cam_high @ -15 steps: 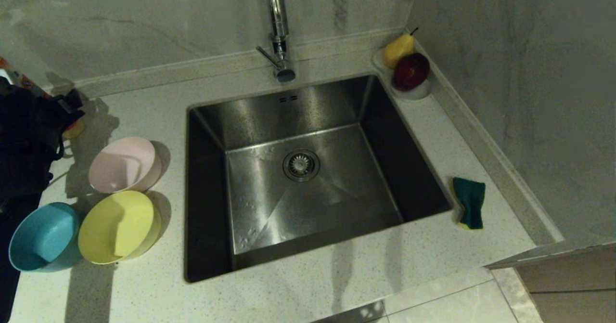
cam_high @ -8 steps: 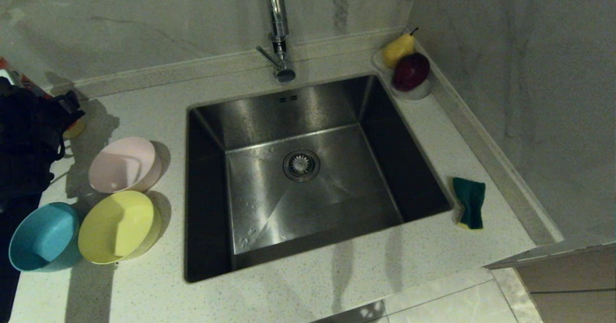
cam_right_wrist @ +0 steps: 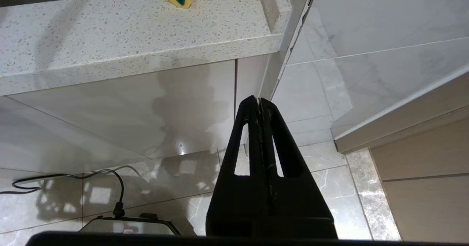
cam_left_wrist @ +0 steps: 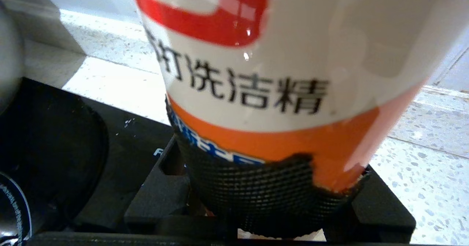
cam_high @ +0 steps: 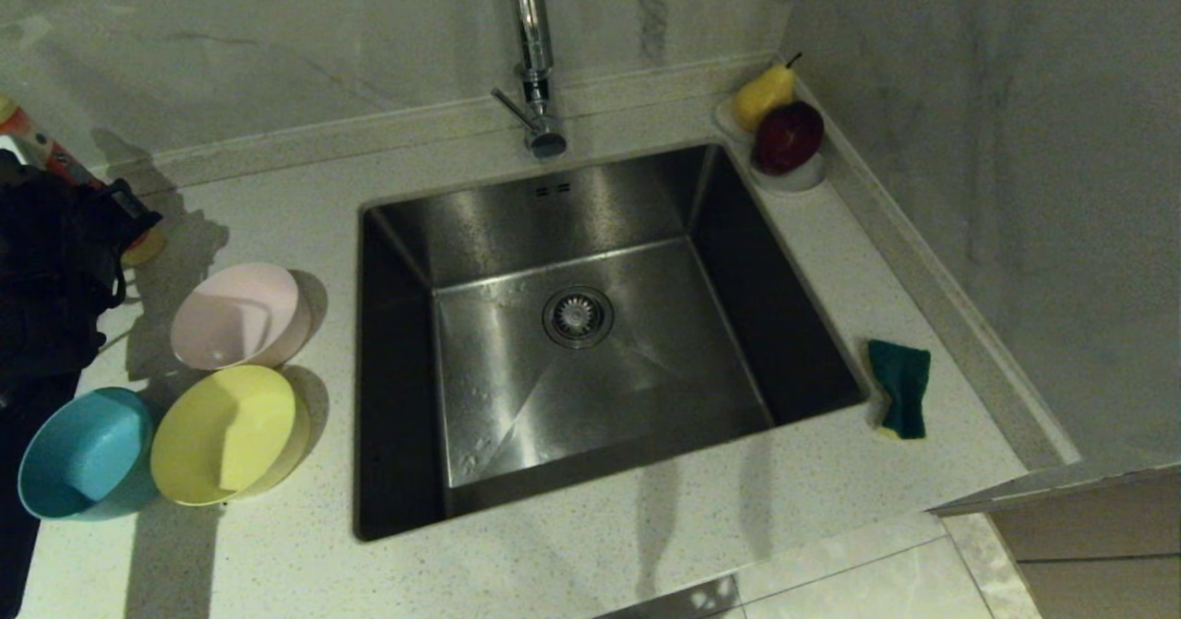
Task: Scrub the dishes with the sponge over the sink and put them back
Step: Grab the dish soap
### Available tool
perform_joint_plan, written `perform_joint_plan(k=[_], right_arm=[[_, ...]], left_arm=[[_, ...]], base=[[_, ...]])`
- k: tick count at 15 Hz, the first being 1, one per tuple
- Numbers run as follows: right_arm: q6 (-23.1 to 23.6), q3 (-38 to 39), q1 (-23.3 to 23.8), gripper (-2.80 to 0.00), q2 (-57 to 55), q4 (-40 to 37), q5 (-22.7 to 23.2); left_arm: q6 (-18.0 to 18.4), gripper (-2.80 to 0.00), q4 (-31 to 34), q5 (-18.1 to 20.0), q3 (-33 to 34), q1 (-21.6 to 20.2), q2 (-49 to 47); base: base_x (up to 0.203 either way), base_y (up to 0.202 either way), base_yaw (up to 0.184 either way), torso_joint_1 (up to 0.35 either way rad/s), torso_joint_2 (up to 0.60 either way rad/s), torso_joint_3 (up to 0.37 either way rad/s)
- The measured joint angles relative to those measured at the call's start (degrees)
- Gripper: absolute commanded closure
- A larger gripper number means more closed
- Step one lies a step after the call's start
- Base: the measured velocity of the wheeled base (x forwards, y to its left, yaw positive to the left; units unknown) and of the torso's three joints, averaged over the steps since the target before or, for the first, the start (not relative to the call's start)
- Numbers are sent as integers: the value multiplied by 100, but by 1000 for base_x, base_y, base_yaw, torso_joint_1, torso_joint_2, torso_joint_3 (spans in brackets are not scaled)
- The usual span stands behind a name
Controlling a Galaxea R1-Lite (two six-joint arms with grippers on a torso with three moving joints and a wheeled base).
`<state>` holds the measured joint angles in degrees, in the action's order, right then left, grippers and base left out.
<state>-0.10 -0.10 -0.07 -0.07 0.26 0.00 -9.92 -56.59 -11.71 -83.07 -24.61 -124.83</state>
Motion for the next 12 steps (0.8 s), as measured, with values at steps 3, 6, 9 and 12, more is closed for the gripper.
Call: perform_joint_plan(k=[3, 6, 9, 12], right_arm=[[0, 0, 0, 0, 0, 4, 0], [2, 0, 0, 0, 0, 4, 0], [-1, 0, 0, 0, 0, 4, 0], [0, 0, 0, 0, 0, 5, 0]], left_arm=[[-18, 0, 83, -300, 7, 28, 60], [-38, 0, 130, -399, 185, 28, 285], [-90, 0, 144, -413, 559, 26, 803], [-107, 0, 604, -496, 738, 26, 1522]], base=[[0, 0, 0, 0, 0, 0], [0, 0, 0, 0, 0, 0], [0, 0, 0, 0, 0, 0], [0, 0, 0, 0, 0, 0]])
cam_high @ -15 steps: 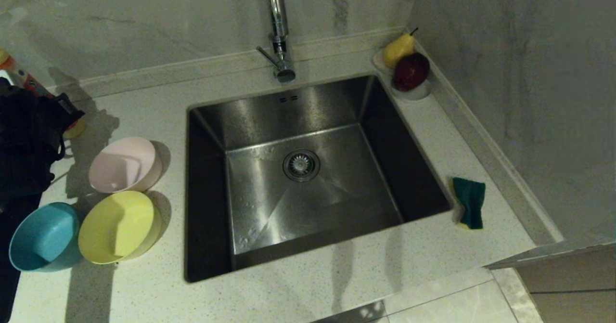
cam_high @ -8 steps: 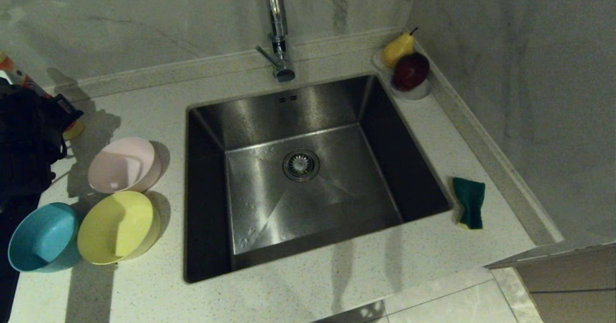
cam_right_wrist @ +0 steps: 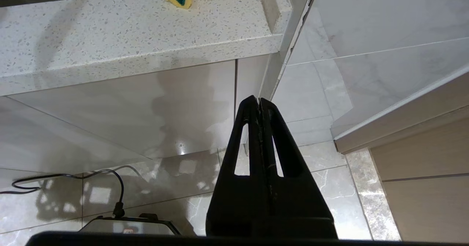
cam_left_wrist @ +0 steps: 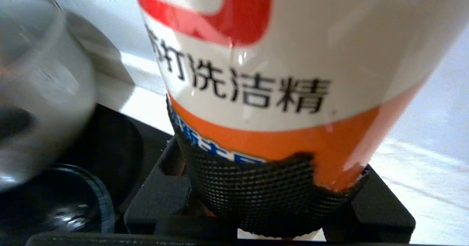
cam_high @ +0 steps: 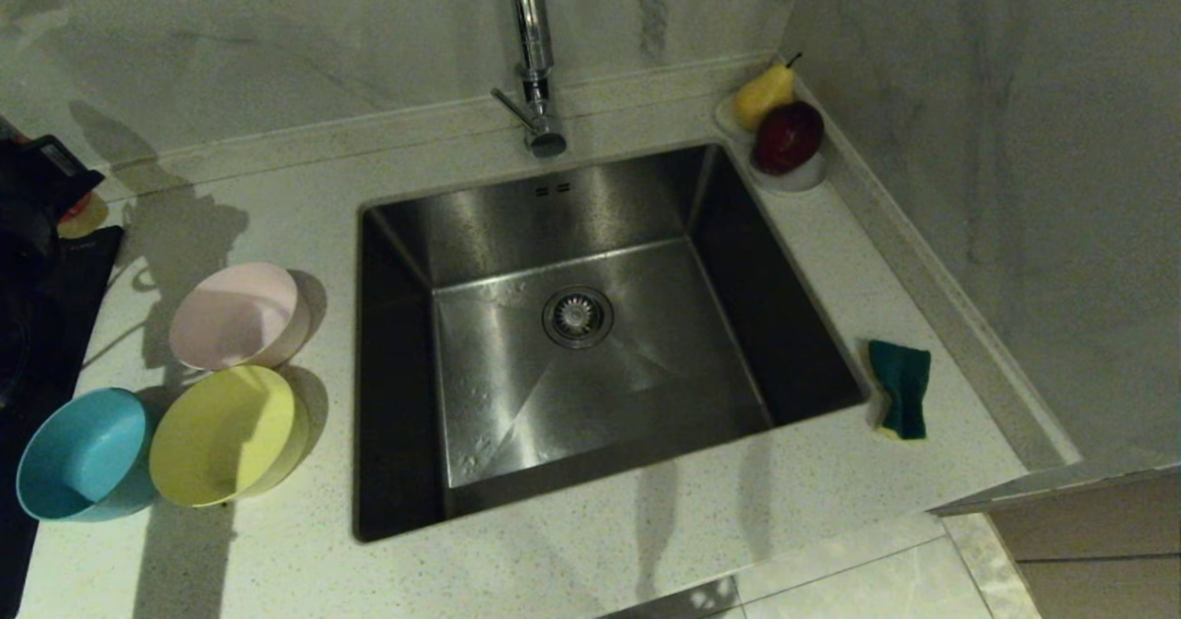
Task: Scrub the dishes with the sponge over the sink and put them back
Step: Grab the dish soap, then squeeze it onto the sponge
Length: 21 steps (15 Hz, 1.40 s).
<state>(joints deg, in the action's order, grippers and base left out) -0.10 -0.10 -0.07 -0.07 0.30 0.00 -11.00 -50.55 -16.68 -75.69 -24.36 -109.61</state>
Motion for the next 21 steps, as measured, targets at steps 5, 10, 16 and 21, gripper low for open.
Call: perform_joint_plan(k=[5, 10, 16, 21], right_arm=[[0, 0, 0, 0, 0, -4, 0], [2, 0, 0, 0, 0, 0, 0], [5, 0, 0, 0, 0, -1, 0], [0, 0, 0, 0, 0, -3, 0]], left_arm=[[-378, 0, 1907, 88, 63, 165, 1341], [-673, 0, 3684, 532, 171, 558, 2522], [-317, 0, 4627, 533, 254, 2038, 3773], [1036, 0, 5446, 1172, 529, 2937, 5057]], base=[[0, 0, 0, 0, 0, 0], [0, 0, 0, 0, 0, 0], [0, 0, 0, 0, 0, 0], [0, 0, 0, 0, 0, 0]])
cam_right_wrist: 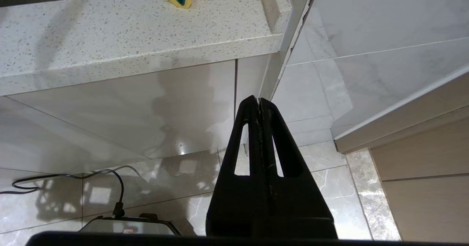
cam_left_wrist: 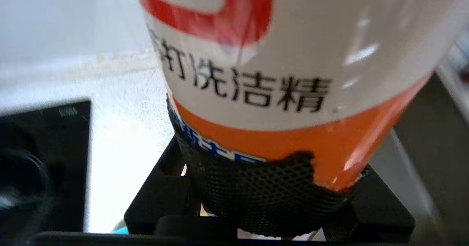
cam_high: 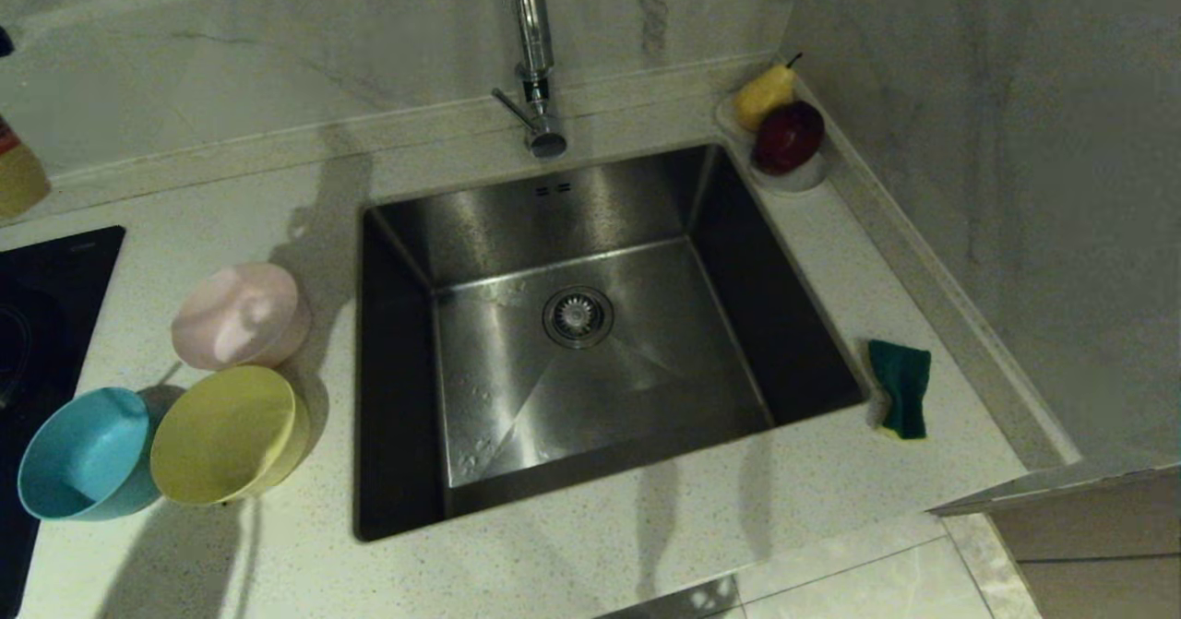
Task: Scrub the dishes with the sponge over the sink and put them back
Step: Squeeze it onto the sponge
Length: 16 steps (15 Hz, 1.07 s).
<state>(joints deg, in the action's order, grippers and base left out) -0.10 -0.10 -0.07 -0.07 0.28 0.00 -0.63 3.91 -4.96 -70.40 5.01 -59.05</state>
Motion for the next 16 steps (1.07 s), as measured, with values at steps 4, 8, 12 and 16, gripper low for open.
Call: perform_joint_plan(k=[4, 8, 12, 16], right_arm=[[2, 0, 0, 0, 0, 2, 0], [0, -1, 0, 0, 0, -2, 0], [-1, -1, 0, 0, 0, 2, 0], [0, 0, 0, 0, 0, 3, 0]], left_arm=[[1082, 0, 639, 609, 107, 103, 599], [2169, 0, 821, 256, 313, 815, 722], [3648, 0, 624, 198, 332, 1094, 513], [4237, 0, 136, -118, -207, 1469, -171]], base=[[0, 0, 0, 0, 0, 0], [0, 0, 0, 0, 0, 0], [0, 0, 0, 0, 0, 0], [0, 0, 0, 0, 0, 0]])
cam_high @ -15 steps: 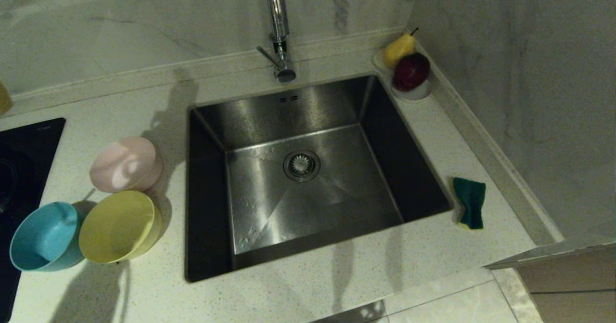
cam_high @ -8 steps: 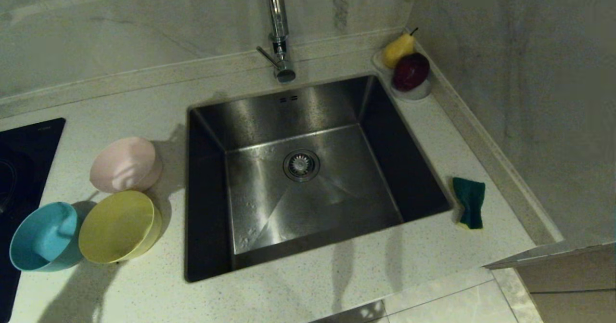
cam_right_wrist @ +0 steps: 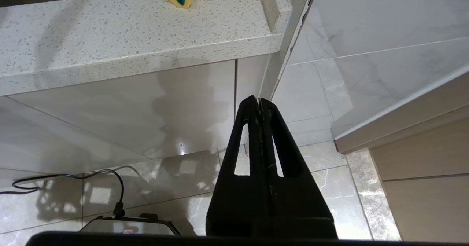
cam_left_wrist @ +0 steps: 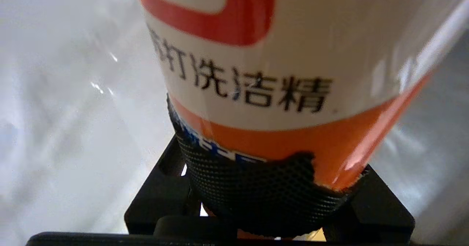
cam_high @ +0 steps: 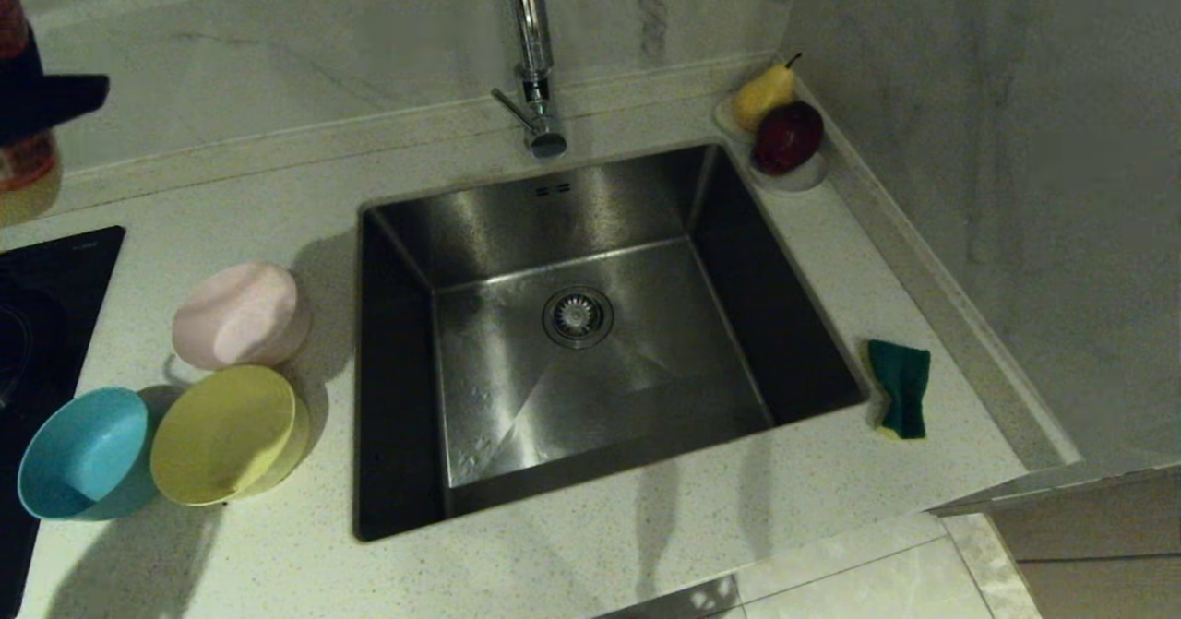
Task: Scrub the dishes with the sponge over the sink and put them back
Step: Squeeze it onto the sponge
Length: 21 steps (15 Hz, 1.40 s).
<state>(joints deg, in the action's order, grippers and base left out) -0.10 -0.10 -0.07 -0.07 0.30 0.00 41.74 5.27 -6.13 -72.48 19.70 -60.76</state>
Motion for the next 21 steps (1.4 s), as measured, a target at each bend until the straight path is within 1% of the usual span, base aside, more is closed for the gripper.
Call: perform_joint_plan(k=[3, 6, 7, 9, 10, 12, 14, 17, 18, 21], right_arm=[[-1, 0, 0, 0, 0, -1, 0], [-1, 0, 0, 0, 0, -1, 0], [1, 0, 0, 0, 0, -1, 0], [-1, 0, 0, 0, 0, -1, 0], [0, 0, 0, 0, 0, -1, 0], [0, 0, 0, 0, 0, -4, 0], [0, 0, 0, 0, 0, -1, 0], [0, 0, 0, 0, 0, -1, 0], [-1, 0, 0, 0, 0, 0, 0], [0, 0, 0, 0, 0, -1, 0]], left_arm=[[625, 0, -100, -291, -717, 470, -654], [1467, 0, -151, -583, -1409, 943, -1304], [1639, 0, -205, -726, -1588, 1135, -1497], [1843, 0, -325, -1205, -1897, 1571, -1881], [2019, 0, -346, -1389, -1962, 1726, -2022], [2375, 0, -519, -1490, -2012, 1976, -2300], [2581, 0, -984, -1598, -2063, 2176, -2588], [2617, 0, -1649, -2204, -2159, 2597, -3087], [2633, 0, -1797, -2354, -2279, 2742, -3259], [2656, 0, -1874, -2757, -2661, 3077, -3684]], base=[[0, 0, 0, 0, 0, 0], [0, 0, 0, 0, 0, 0], [0, 0, 0, 0, 0, 0], [0, 0, 0, 0, 0, 0], [0, 0, 0, 0, 0, 0], [0, 0, 0, 0, 0, 0], [0, 0, 0, 0, 0, 0], [0, 0, 0, 0, 0, 0], [0, 0, 0, 0, 0, 0], [0, 0, 0, 0, 0, 0]])
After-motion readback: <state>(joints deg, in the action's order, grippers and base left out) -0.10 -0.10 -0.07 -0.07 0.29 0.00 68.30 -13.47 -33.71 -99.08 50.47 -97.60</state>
